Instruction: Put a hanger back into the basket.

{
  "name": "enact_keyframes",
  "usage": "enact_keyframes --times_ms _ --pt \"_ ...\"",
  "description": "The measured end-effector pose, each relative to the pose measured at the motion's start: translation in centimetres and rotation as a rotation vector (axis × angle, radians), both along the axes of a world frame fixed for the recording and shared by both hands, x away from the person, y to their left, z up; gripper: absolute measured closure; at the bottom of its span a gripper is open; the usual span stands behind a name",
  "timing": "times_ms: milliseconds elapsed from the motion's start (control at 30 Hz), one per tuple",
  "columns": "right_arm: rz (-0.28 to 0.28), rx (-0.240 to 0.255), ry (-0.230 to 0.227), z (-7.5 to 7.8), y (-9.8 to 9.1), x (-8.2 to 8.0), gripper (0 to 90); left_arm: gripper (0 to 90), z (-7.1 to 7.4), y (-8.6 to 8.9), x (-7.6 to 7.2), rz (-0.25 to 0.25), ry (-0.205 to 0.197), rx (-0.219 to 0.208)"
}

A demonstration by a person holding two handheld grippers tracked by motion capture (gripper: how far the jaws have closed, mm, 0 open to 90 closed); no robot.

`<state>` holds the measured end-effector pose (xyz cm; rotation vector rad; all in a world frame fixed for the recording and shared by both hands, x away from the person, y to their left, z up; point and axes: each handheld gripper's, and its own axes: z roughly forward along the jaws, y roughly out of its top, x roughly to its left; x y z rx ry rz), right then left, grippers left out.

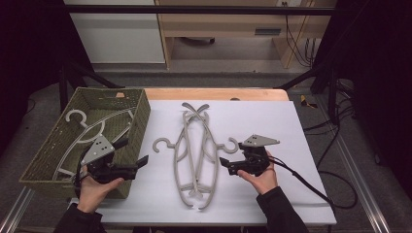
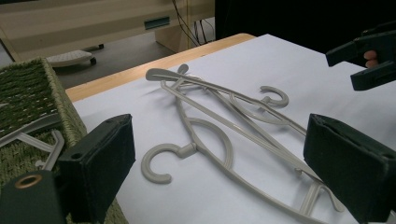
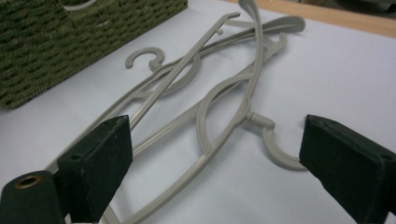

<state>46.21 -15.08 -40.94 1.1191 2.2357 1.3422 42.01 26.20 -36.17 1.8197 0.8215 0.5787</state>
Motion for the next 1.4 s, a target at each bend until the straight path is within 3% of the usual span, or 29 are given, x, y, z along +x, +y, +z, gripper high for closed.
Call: enact_keyframes --times_ms 200,267,333,433,533,800,1100,1400 --pt "0.008 -0.071 0.054 -2.2 1.9 0.6 13.1 8.0 0.1 0.3 0.1 0.002 0.002 -0.006" --pt "0.005 -0.07 0.068 -2.5 2.2 0.6 13.3 8.0 0.1 0.4 0.1 0.008 0.003 -0.004" --pt "0.025 -0.106 0.099 -3.7 3.1 0.7 16.3 8.0 0.0 0.4 0.1 0.011 0.006 -0.001" --pt "0.029 -0.125 0.106 -4.3 3.6 0.8 18.1 8.0 -0.1 0.4 0.2 0.014 0.007 0.004" --pt "0.03 -0.152 0.141 -5.4 4.4 1.1 25.1 8.1 -0.2 0.5 0.3 0.017 0.007 0.008" --pt "0.039 -0.205 0.171 -6.7 4.7 1.8 42.0 8.3 -0.3 0.5 0.4 0.019 0.013 0.007" --pt "0.014 -0.199 0.212 -6.4 4.6 1.9 54.6 8.4 -0.3 0.4 0.3 0.013 0.015 0.012" --pt "-0.027 -0.246 0.272 -5.7 3.7 2.0 62.9 8.5 -0.3 0.3 0.3 0.01 0.019 0.018"
